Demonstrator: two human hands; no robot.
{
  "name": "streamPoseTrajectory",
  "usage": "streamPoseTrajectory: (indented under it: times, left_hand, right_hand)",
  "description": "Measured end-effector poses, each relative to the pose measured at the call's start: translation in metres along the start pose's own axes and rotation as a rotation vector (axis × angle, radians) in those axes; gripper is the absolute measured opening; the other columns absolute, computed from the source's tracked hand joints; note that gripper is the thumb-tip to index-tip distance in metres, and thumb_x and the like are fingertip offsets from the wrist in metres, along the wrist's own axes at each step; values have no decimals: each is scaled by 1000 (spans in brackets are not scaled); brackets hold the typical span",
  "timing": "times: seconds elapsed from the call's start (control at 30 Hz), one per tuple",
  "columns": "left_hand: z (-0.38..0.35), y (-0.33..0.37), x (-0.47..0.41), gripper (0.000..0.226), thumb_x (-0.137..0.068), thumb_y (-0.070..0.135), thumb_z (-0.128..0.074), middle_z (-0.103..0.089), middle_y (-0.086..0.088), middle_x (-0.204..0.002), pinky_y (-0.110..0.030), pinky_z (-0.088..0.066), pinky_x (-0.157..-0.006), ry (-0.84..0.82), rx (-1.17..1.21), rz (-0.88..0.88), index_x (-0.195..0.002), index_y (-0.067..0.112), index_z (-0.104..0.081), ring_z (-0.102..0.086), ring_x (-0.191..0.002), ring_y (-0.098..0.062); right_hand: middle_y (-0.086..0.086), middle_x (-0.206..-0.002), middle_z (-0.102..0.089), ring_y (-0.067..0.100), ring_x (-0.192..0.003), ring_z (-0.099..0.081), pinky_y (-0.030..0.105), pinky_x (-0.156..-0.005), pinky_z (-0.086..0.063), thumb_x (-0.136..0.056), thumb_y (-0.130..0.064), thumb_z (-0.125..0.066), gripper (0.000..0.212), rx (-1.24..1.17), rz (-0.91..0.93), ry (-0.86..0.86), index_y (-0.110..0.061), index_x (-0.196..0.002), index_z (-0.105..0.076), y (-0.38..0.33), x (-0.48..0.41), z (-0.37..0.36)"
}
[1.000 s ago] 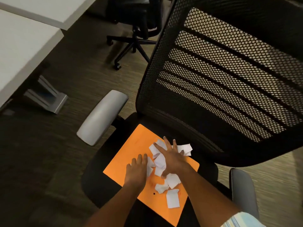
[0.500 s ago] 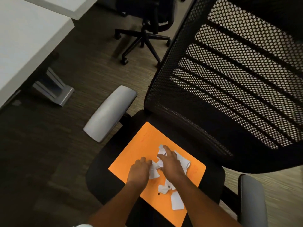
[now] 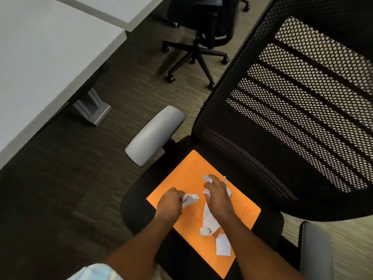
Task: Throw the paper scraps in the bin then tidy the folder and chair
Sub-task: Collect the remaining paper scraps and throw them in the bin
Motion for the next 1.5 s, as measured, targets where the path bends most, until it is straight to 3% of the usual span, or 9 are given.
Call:
streamPoseTrajectory:
  times: [0.23, 0.33, 0.57, 0.67, 0.8, 0.97, 1.23, 1.37, 1.5]
  left_hand:
    - [30, -4, 14, 22, -87, 8, -49, -59, -9, -84, -25, -34, -63, 67, 121, 24, -86, 11, -71, -57, -78, -25]
    - [44, -9, 28, 23, -87, 7, -48, -61, -8, -84, -31, -45, -65, 81, 149, 41, -85, 12, -70, -58, -75, -23]
    - [93, -26, 71, 27, -93, 20, -48, -59, -14, -110, -34, -46, -86, 176, 100, 150, -110, 10, -67, -60, -101, -30]
    - [119, -37, 96, 30, -91, 29, -48, -62, -11, -100, -31, -46, -78, 258, 93, 183, -104, 13, -69, -60, -91, -26]
    - [150, -61, 137, 26, -88, 17, -46, -64, -6, -95, -36, -50, -76, 359, 61, 255, -97, 18, -70, -61, -88, -24]
    - [167, -110, 201, 25, -85, 13, -47, -68, -4, -90, -38, -50, -76, 453, 88, 348, -91, 19, -71, -61, -89, -24]
    - [142, -213, 333, 24, -90, 19, -48, -64, -10, -98, -33, -50, -78, 600, 378, 626, -98, 14, -70, -64, -92, -28]
    - [109, -266, 426, 23, -90, 25, -50, -66, -8, -99, -33, -50, -80, 694, 522, 794, -97, 14, -70, -65, -92, -26]
    - [69, -307, 527, 35, -88, 36, -50, -67, -13, -95, -34, -47, -79, 798, 629, 954, -90, 8, -71, -64, -91, -31]
  right_hand:
    - [4, -153, -36, 26, -134, -35, 32, -103, -41, -93, 0, -55, 28, 0, 36, 48, -10, -118, -63, -15, 4, 27]
    - [3, -155, -33, 26, -137, -30, 33, -105, -40, -94, 2, -50, 30, 15, 47, 54, -11, -118, -62, -27, 7, 32]
    - [1, -156, -32, 24, -137, -28, 34, -103, -37, -91, 8, -45, 34, 17, 154, 80, -13, -112, -61, -83, 20, 42]
    - [1, -155, -31, 24, -138, -26, 36, -105, -36, -92, 4, -44, 32, -25, 205, 65, -13, -114, -60, -117, 27, 39]
    - [3, -149, -38, 24, -135, -30, 35, -109, -29, -95, -2, -45, 33, -102, 306, 10, -12, -123, -59, -170, 43, 26]
    - [0, -145, -46, 27, -121, -43, 25, -93, -34, -89, -1, -52, 17, 7, 547, -16, -10, -99, -63, -239, 82, -2]
    - [3, -144, -48, 29, -114, -48, 35, -91, -51, -73, 2, -49, 33, 67, 827, -200, -7, -101, -65, -341, 170, -73]
    - [1, -145, -46, 27, -121, -45, 19, -89, -41, -78, 11, -53, 29, 138, 967, -279, -6, -99, -64, -387, 232, -127]
    - [-6, -147, -41, 14, -121, -35, 12, -93, -43, -88, 9, -47, 30, 86, 1082, -417, -10, -108, -61, -424, 308, -186]
Point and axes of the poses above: each hand's wrist, its own x-axis away from the middle knuckle, its own z-axis out of the back of the hand, y = z × x, the point moved 10 cm from there along -x, towards the middle knuckle
